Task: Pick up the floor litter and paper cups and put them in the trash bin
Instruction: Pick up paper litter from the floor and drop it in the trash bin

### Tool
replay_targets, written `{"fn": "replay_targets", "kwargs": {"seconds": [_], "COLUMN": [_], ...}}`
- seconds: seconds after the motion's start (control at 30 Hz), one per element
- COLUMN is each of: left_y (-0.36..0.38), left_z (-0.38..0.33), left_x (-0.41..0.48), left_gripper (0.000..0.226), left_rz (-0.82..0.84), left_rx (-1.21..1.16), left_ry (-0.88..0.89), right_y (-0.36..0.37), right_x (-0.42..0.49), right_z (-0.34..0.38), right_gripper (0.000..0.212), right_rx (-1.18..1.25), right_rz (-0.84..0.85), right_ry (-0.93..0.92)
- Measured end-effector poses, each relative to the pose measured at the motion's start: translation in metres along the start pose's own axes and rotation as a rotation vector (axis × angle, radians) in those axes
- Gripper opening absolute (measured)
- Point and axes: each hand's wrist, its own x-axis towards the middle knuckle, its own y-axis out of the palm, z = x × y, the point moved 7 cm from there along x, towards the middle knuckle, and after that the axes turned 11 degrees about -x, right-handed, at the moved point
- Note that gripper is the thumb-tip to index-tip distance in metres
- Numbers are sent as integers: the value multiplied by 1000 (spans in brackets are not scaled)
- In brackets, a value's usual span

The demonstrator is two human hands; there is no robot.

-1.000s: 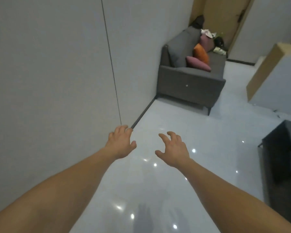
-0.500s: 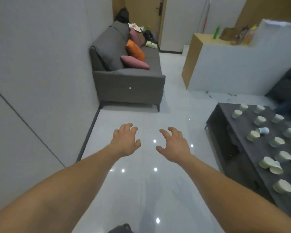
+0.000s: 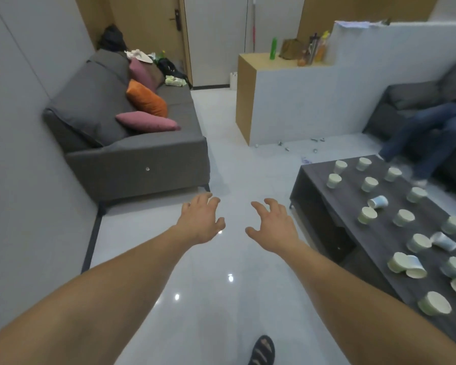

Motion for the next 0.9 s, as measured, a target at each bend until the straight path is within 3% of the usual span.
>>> {"fn": "replay_targets", "kwargs": {"seconds": [0.6,0.9], "left_y": [20,6], "left_z": [-16,-39], "left_x": [322,536], "left_gripper": [58,59], "left_rz": [102,104], "left_rx": [9,-30], "left_ry": [-12,155], "right_y": [-23,-42], "right_x": [298,461], "right_z": [-119,-174], "right_gripper": [71,72], "right_rx": [-25,-32], "right_rz": [57,52], "right_ry": [17,168]}}
